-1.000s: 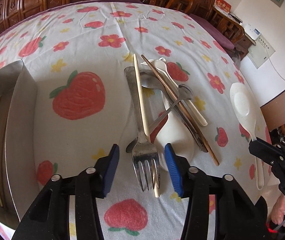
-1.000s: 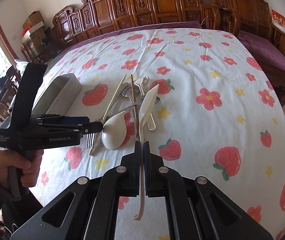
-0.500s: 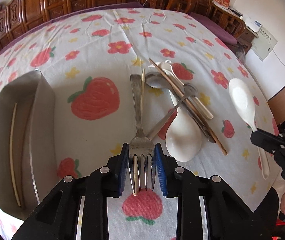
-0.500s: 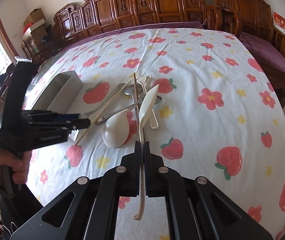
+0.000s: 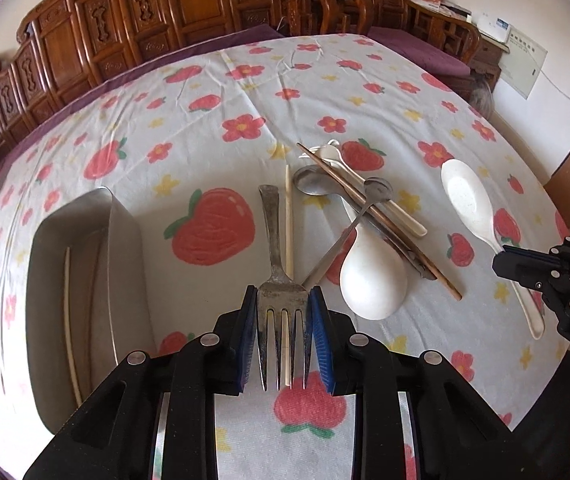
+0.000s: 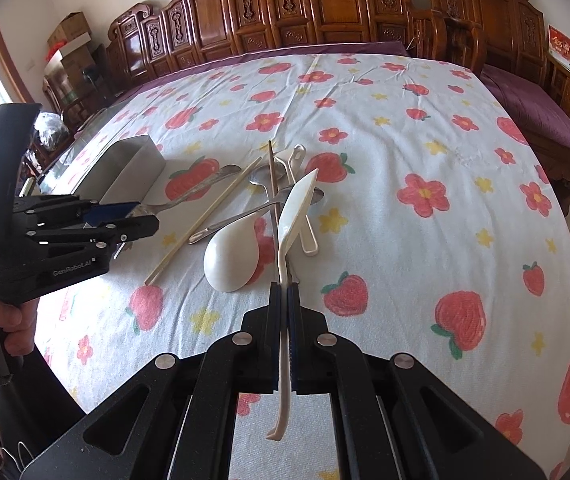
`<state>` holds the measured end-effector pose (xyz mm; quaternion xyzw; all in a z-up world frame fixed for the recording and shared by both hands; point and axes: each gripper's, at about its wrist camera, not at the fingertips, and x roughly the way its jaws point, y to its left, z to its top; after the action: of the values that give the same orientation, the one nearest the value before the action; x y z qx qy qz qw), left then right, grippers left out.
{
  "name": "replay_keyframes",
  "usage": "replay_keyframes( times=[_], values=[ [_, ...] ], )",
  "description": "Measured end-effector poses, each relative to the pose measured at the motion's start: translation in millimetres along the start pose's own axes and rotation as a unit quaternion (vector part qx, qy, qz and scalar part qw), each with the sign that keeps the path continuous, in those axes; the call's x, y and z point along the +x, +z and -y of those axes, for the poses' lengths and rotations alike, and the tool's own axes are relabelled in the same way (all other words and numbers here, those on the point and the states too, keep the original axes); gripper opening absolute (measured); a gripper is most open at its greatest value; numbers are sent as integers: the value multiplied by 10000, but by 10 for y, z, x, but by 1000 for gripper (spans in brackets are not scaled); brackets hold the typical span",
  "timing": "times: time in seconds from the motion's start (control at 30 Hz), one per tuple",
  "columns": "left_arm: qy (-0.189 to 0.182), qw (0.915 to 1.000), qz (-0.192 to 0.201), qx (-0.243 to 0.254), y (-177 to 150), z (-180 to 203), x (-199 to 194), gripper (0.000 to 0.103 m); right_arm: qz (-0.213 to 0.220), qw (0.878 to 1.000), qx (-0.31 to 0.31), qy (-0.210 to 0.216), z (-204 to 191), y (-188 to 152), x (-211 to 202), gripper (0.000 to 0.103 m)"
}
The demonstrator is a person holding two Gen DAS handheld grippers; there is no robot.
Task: Organize utensils
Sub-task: 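Grasp the metal fork with the left gripper while the right holds the white spoon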
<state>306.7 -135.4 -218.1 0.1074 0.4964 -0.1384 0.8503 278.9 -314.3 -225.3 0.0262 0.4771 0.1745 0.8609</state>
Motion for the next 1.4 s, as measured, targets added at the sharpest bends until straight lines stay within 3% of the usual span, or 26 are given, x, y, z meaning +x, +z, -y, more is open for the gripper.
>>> replay_keyframes(
  times=[0.37, 0.5, 0.77, 1.2, 1.33, 1.37, 1.4],
  values=[
    [-65, 9993, 331, 141, 28, 75, -190, 23, -18, 10000, -66, 1, -37, -9, 6, 4],
    [65, 9990, 309, 310, 1, 197, -155, 23, -31, 10000, -73, -19, -43, -14, 15, 4],
    [-16, 9985, 239, 488, -56, 377, -99, 24, -45, 9999, -91, -42, -45, -17, 21, 4],
    [96, 9973, 566, 454, 34, 269, -336, 22, 62, 9998, -168, 58, -117, -15, -24, 4],
    [154, 9970, 618, 437, 71, 176, -404, 19, 114, 9997, -196, 67, -158, 15, -53, 4],
    [132, 9971, 625, 412, 79, 137, -425, 5, 132, 9997, -196, 75, -163, 26, -63, 4],
    [145, 9974, 598, 371, 91, 99, -441, 5, 147, 9997, -194, 86, -170, 38, -69, 4]
  ],
)
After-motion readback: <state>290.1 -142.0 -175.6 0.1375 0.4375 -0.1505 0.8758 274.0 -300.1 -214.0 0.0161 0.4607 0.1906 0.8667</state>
